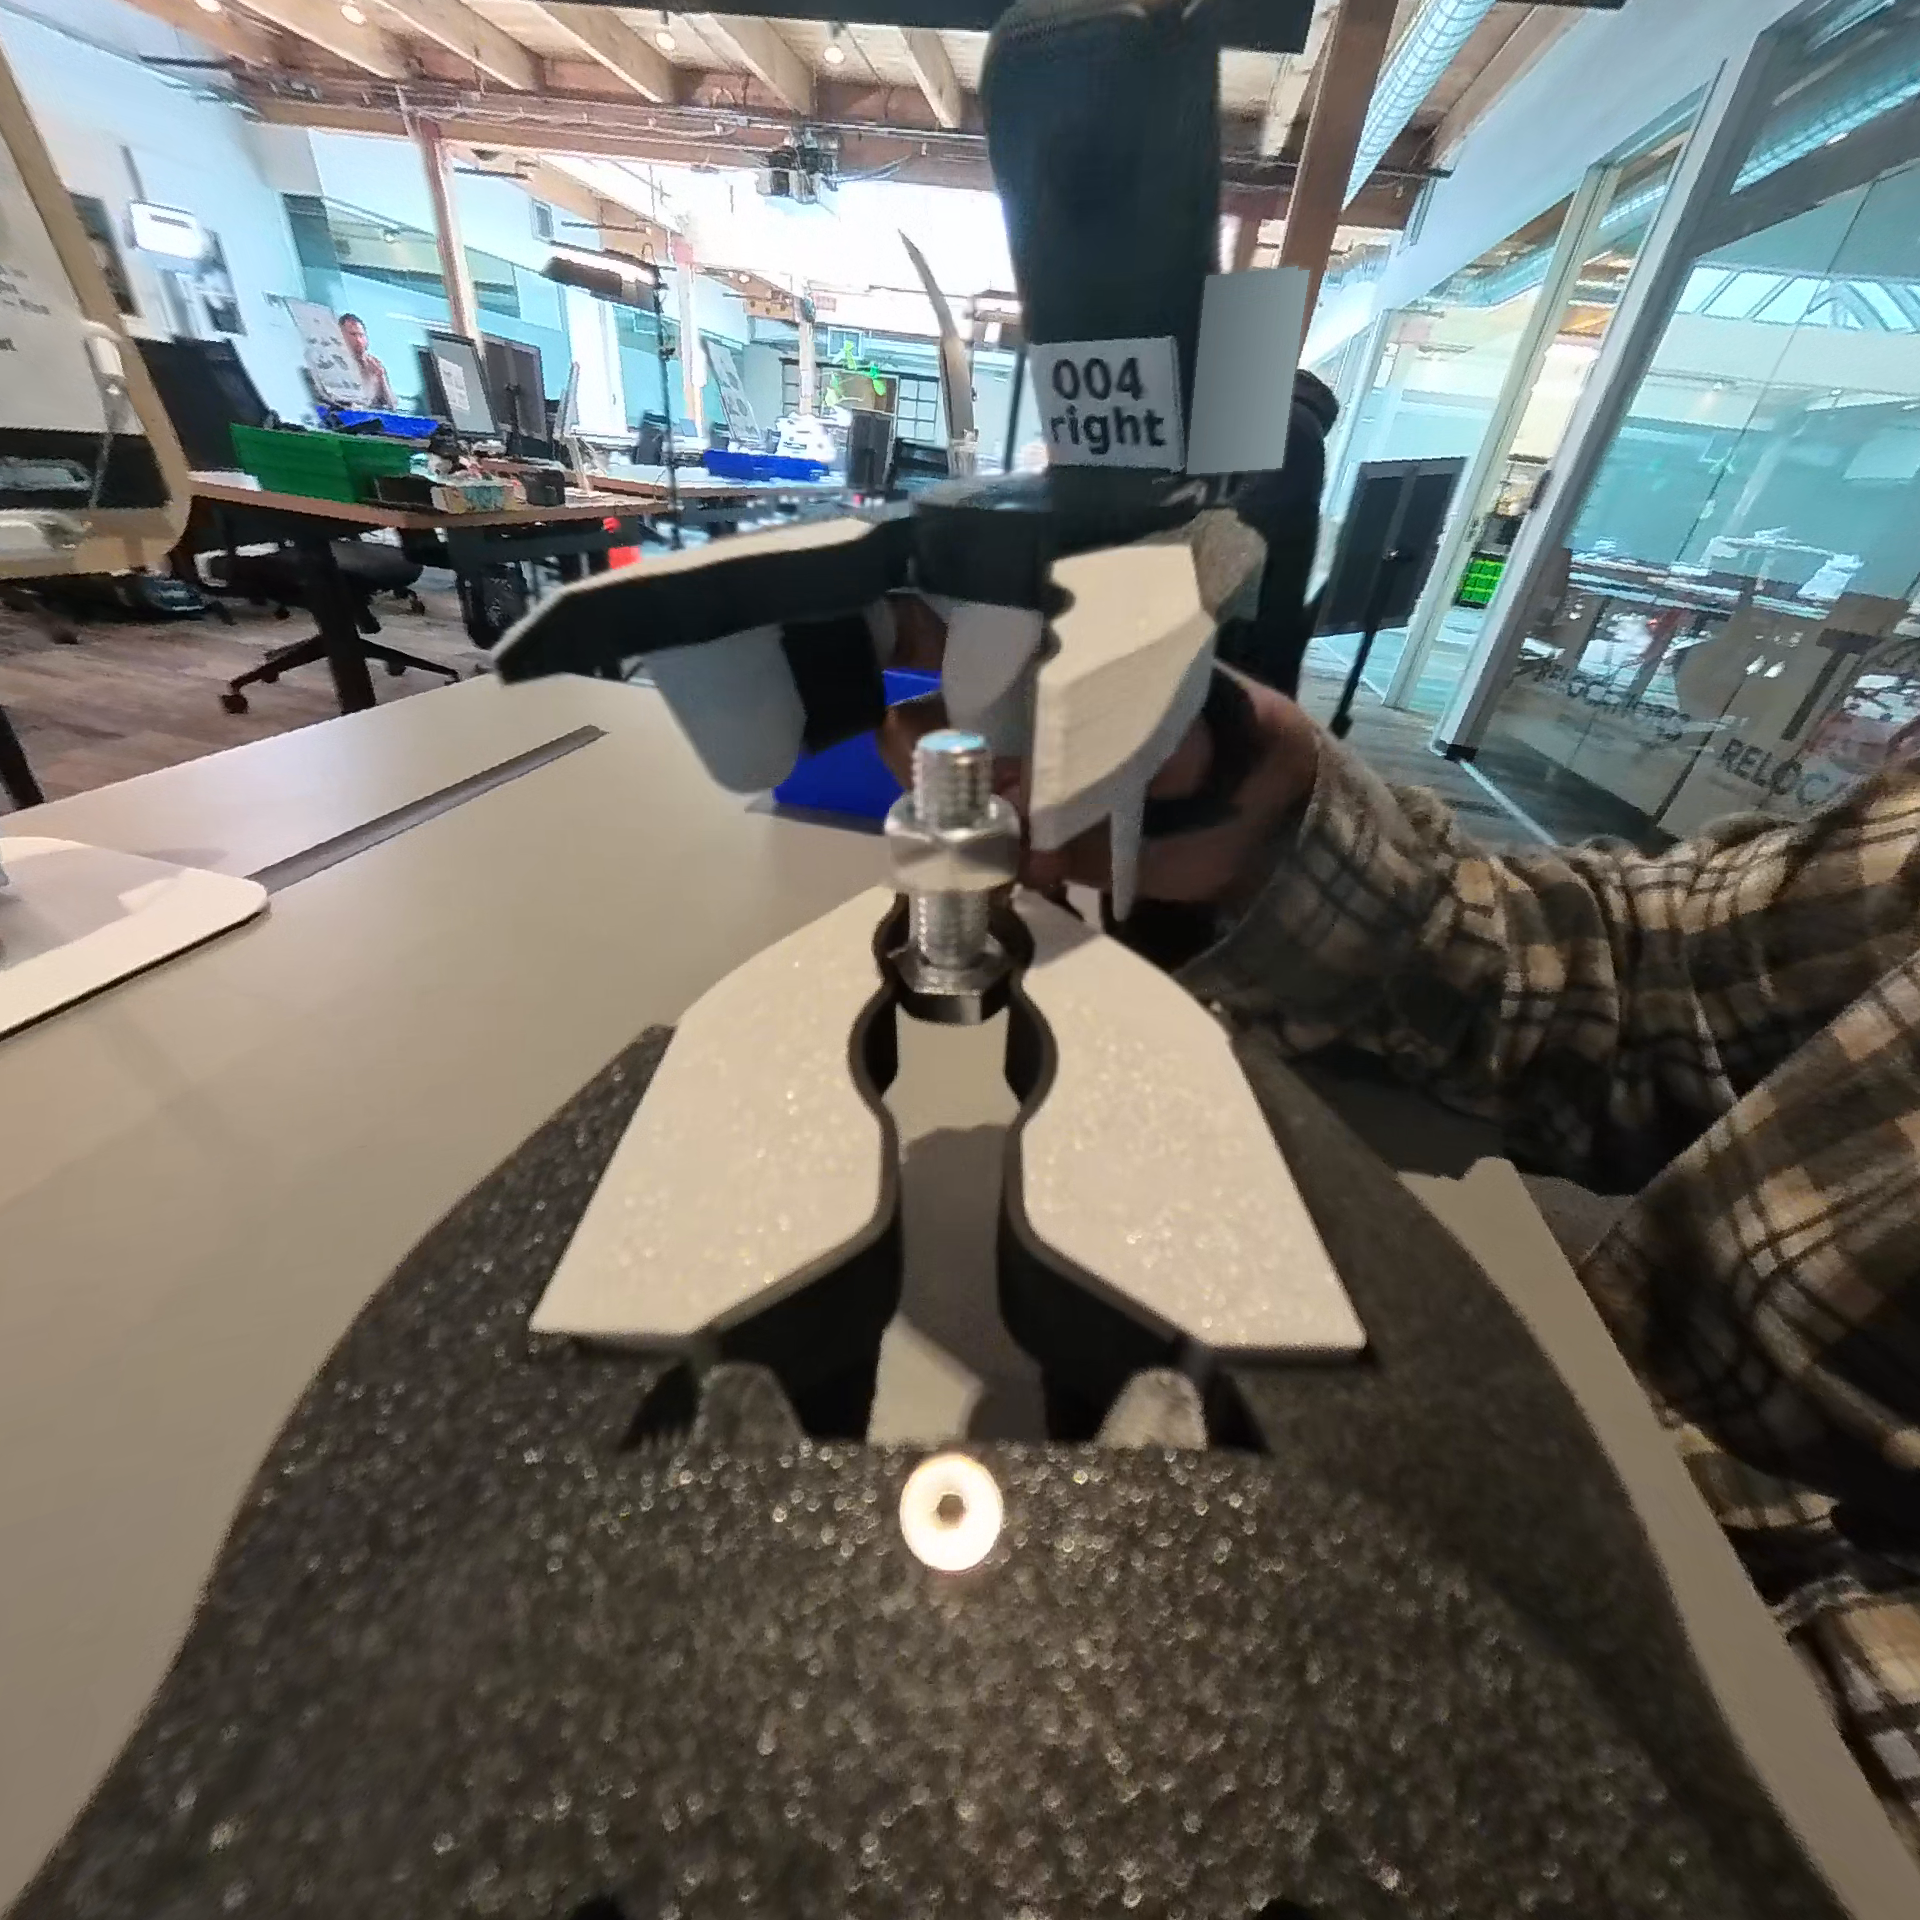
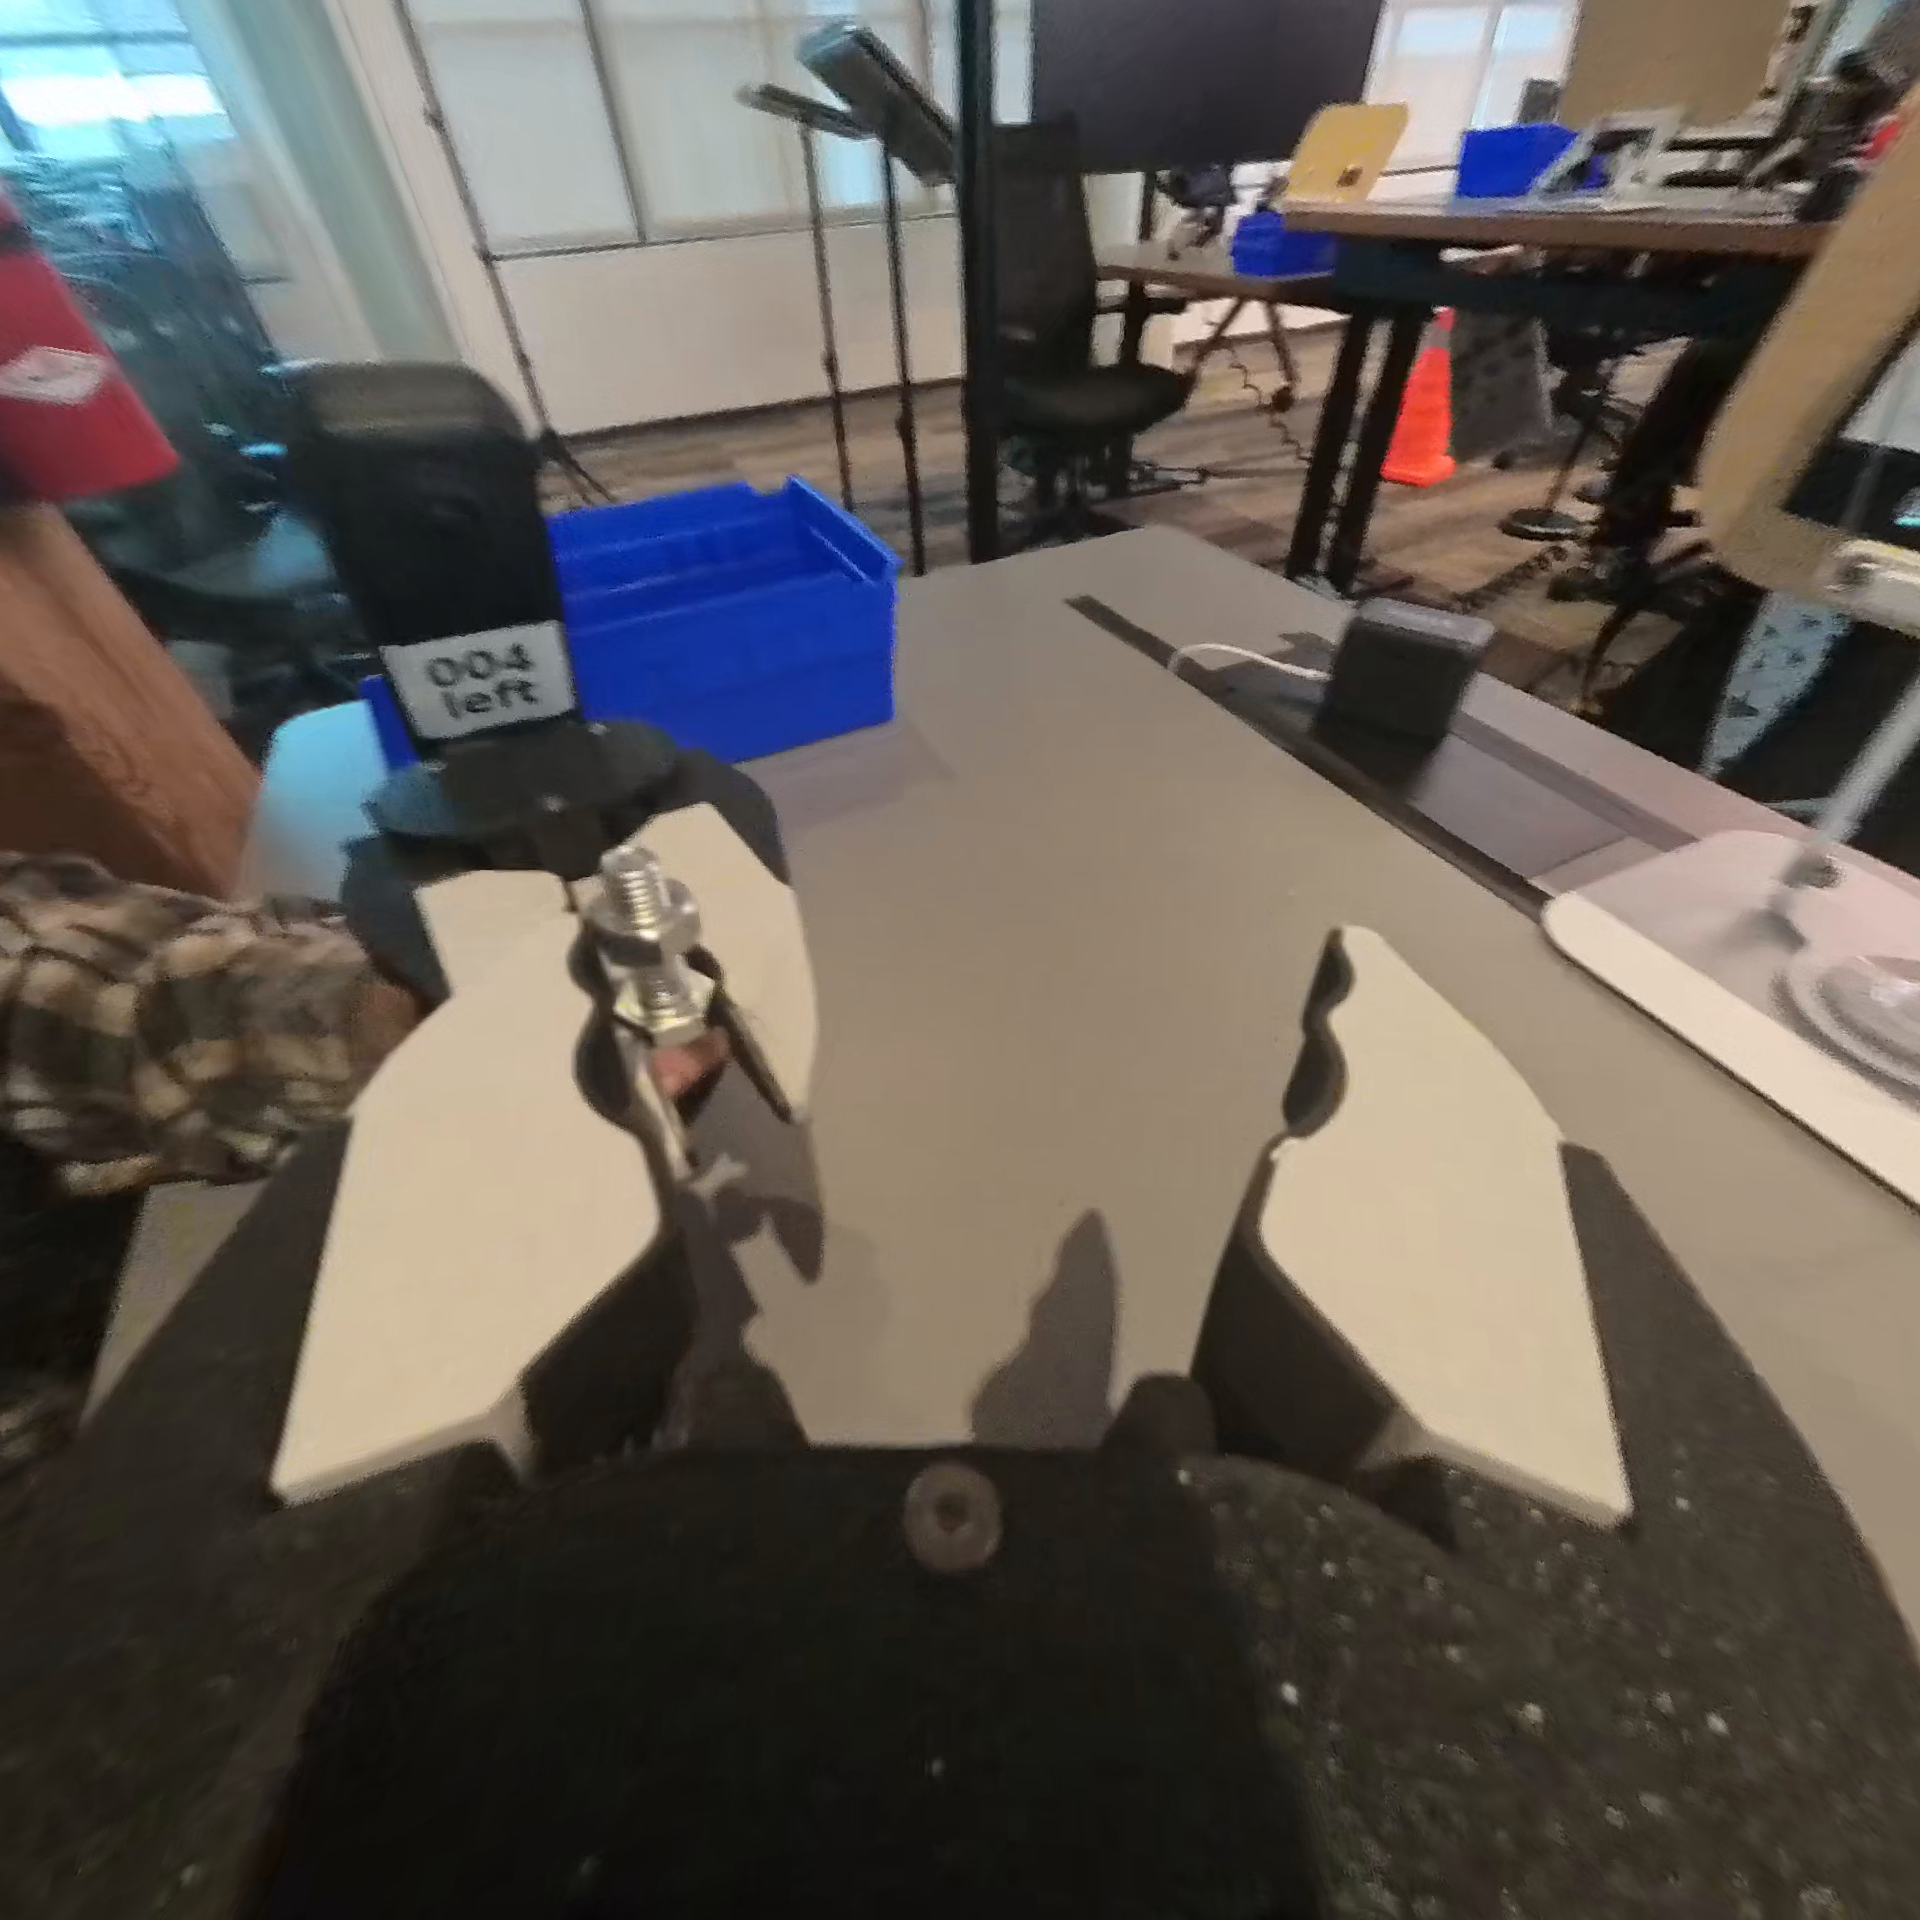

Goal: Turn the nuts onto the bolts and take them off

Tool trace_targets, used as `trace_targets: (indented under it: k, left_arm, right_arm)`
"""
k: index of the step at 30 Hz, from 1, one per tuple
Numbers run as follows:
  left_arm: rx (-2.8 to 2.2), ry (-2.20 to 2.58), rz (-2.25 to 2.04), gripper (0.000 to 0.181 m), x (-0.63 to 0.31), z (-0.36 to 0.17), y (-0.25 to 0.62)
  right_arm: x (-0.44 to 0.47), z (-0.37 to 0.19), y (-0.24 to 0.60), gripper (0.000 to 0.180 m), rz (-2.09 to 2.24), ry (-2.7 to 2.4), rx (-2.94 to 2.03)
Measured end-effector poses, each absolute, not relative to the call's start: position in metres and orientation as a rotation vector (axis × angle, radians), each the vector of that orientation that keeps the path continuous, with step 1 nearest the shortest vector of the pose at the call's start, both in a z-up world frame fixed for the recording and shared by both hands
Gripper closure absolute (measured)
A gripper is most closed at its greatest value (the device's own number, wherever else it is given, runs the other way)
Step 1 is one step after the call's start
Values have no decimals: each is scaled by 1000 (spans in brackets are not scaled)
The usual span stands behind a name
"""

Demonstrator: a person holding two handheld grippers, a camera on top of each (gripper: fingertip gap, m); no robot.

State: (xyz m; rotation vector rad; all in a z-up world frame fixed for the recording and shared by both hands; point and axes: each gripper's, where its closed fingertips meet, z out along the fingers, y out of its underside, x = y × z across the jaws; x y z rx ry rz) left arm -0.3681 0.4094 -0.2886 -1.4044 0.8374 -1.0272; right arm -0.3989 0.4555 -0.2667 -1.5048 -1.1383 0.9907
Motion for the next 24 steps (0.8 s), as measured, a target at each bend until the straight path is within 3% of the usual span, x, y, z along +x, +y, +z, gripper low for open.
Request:
trace_targets:
  k: [2, 6, 11, 12, 19, 24]
  left_arm:
    - [-1394, 835, -1011, 166, -370, -286, 410]
    - [-1380, 836, -1005, 166, -371, -283, 409]
    - [-1394, 846, -991, 166, -368, -287, 409]
    - [-1395, 842, -984, 166, -369, -287, 411]
    - [-1389, 834, -1024, 166, -368, -288, 410]
    - [-1368, 834, -1019, 166, -369, -283, 408]
  right_arm:
    - [-383, -263, 472, 65, 948, -1072, -1521]
    - [-388, -251, 459, 64, 1117, -1037, -1465]
    - [-395, -264, 458, 55, 1017, -1109, -1498]
    - [-385, -266, 467, 66, 988, -1087, -1521]
    - [-402, -261, 445, 63, 1051, -1150, -1459]
    - [-370, -253, 476, 67, 1019, -1004, -1493]
